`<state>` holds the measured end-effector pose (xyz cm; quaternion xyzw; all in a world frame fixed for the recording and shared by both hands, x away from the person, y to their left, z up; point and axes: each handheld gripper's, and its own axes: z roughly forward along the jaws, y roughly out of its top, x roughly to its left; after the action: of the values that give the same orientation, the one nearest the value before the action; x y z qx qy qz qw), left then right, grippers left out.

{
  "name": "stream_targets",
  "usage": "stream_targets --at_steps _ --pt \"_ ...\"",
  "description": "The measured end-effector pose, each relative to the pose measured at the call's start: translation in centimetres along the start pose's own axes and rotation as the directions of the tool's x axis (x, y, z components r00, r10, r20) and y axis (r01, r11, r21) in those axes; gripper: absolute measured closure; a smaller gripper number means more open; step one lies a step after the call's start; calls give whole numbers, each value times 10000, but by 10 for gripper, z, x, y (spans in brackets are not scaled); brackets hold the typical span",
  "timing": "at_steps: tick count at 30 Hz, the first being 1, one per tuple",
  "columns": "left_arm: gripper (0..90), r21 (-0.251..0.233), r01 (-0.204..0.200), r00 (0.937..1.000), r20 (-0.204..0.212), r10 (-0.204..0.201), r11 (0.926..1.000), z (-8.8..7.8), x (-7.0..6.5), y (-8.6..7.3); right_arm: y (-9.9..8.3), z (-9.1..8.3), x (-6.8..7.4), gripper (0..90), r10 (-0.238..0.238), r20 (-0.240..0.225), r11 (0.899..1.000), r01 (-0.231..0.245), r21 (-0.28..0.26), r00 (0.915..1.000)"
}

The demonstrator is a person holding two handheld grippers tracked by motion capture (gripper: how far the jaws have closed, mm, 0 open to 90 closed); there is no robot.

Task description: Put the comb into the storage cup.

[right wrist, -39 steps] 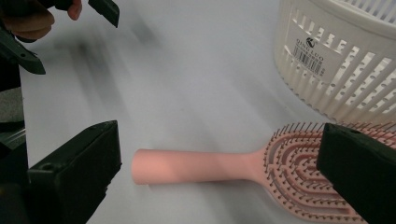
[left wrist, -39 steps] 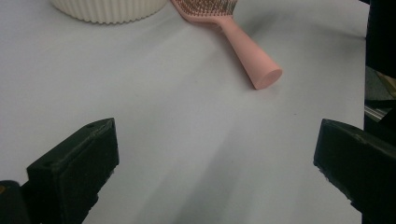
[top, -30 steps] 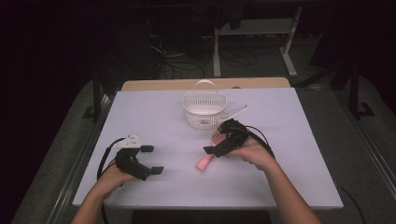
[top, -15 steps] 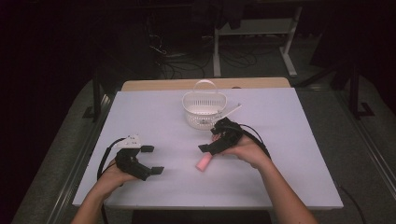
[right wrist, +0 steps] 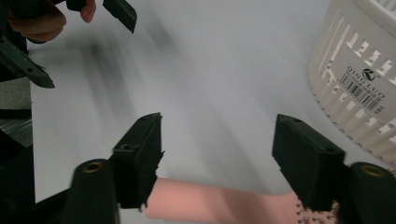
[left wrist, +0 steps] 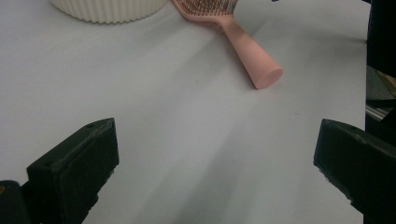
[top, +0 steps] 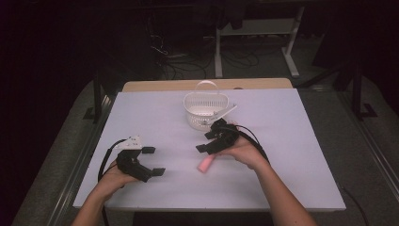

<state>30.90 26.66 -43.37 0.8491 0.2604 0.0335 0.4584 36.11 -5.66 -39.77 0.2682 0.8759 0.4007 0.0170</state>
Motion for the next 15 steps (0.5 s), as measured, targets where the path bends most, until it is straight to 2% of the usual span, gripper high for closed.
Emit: stream_targets --at_steps 7,15 --pt "2 -20 -34 10000 -36 34 10000 -2 0 0 -1 5 4 523 -44 -8 9996 44 267 10000" --pt "2 -7 -29 10000 -40 29 10000 -1 1 -1 0 12 9 778 -342 -79 9975 346 608 9994"
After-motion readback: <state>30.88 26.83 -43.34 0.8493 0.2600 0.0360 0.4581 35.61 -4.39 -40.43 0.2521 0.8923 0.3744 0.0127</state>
